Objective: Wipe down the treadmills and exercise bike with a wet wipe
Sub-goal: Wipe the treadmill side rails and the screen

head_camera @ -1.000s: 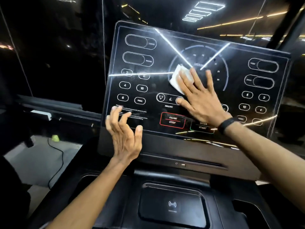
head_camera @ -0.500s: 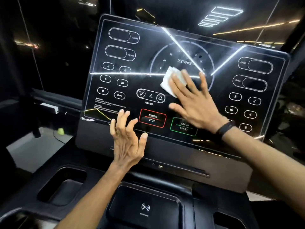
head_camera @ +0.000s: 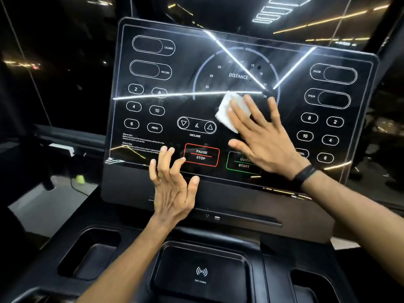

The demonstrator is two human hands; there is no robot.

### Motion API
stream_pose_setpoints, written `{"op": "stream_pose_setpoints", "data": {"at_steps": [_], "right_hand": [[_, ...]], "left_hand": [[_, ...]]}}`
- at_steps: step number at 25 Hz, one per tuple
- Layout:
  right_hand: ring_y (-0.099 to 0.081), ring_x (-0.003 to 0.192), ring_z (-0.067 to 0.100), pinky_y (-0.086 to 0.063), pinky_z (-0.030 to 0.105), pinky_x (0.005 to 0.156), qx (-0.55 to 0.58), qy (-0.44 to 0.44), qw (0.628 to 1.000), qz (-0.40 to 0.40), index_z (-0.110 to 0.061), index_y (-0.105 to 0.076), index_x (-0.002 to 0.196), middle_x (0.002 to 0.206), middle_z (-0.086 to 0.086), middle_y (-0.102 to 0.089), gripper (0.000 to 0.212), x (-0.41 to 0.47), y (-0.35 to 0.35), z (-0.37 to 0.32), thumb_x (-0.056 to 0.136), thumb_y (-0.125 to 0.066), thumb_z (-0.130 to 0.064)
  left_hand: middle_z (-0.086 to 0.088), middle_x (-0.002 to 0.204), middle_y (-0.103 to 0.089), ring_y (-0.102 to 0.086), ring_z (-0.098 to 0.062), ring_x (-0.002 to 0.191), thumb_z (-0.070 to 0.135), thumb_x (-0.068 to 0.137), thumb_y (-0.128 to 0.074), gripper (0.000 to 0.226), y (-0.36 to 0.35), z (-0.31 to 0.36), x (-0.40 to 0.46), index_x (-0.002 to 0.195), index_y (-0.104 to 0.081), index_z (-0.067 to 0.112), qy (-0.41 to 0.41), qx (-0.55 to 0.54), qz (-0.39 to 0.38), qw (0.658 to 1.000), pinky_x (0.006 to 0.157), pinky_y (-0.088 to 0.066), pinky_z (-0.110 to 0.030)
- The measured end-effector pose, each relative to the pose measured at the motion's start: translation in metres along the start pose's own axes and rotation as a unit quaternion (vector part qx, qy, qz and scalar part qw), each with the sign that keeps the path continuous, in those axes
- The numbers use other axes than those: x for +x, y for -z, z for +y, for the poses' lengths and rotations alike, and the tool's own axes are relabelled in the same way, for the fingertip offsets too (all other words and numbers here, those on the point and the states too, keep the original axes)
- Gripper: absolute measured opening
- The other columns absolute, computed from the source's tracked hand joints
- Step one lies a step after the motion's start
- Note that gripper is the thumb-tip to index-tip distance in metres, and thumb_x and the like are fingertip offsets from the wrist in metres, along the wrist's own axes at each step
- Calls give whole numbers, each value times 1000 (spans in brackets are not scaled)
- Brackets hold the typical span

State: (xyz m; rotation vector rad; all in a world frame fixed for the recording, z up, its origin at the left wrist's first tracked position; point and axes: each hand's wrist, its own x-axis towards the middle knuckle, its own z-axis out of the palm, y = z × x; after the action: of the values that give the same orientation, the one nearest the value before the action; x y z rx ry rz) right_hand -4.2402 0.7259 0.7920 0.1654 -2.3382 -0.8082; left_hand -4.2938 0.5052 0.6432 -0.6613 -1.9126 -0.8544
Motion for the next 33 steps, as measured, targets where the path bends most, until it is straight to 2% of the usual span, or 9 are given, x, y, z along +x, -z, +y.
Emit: {"op": "stream_pose_setpoints", "data": {"at_steps": [2,7,10,13,20,25,28,31,33], "right_hand": [[-4,156,22,14,51,122,13,-1,1000,1,-10,-15,160,168,7,-9,78,-15,-5,-21,104,-10,-63],[-13,154,16,4,43,125,42,185,980,-56,-13,-24,159,166,3,-23,80,-92,-14,-65,101,-26,-68],[-21,152,19,7,47,125,3,50,998,-50,-11,-27,158,163,7,-30,78,-43,-1,-12,102,-15,-65],[-7,156,21,12,51,123,2,-59,997,-46,-10,-14,161,168,9,-12,79,-15,6,13,103,-8,-63],[-14,154,15,3,45,125,21,123,988,-90,-14,-19,160,167,3,-17,79,-112,-12,-33,101,-21,-67],[-6,156,19,13,50,123,-10,-88,994,-70,-10,-10,161,168,8,-7,75,-52,4,17,104,-13,-60],[-4,156,20,9,50,124,34,-20,995,-92,-10,-10,161,168,10,-10,78,-97,-13,-36,104,-20,-62],[-8,155,16,6,45,125,25,101,989,-104,-15,-15,161,168,4,-15,75,-129,-14,-37,104,-22,-63],[-9,155,15,6,46,125,-1,51,994,-95,-15,-17,161,167,3,-15,73,-100,-4,-10,104,-20,-61]], "left_hand": [[-17,147,-29,-26,-36,147,39,96,-39,46,1,0,1,129,-37,7,-4,-11,-5,1000,120,-11,-54],[-17,149,-29,-24,-35,148,45,100,-33,47,2,1,1,129,-38,8,-18,-28,-12,999,120,-10,-53],[-16,149,-29,-25,-36,148,43,98,-37,45,-2,11,10,128,-37,9,-36,-59,-11,998,119,-8,-52],[-16,149,-29,-25,-37,147,40,94,-42,45,-12,24,20,127,-37,10,-55,-81,-11,995,119,-9,-53],[-18,149,-30,-29,-35,144,51,102,-30,49,-20,21,19,129,-39,10,-147,-61,-31,987,119,-9,-48],[-7,102,-57,-56,-28,95,34,94,-49,25,-17,20,15,96,-60,12,-283,-44,-40,957,88,-32,-42],[-6,65,-52,-48,-27,66,25,95,-55,30,-18,18,15,67,-56,14,-388,-82,-65,916,64,-35,-39],[-3,59,-50,-46,-23,54,26,94,-56,33,-25,19,8,63,-52,17,-418,-56,-93,902,55,-32,-34],[-2,60,-51,-48,-21,54,28,95,-55,33,-29,20,6,64,-53,17,-426,-50,-105,897,53,-35,-34]]}}
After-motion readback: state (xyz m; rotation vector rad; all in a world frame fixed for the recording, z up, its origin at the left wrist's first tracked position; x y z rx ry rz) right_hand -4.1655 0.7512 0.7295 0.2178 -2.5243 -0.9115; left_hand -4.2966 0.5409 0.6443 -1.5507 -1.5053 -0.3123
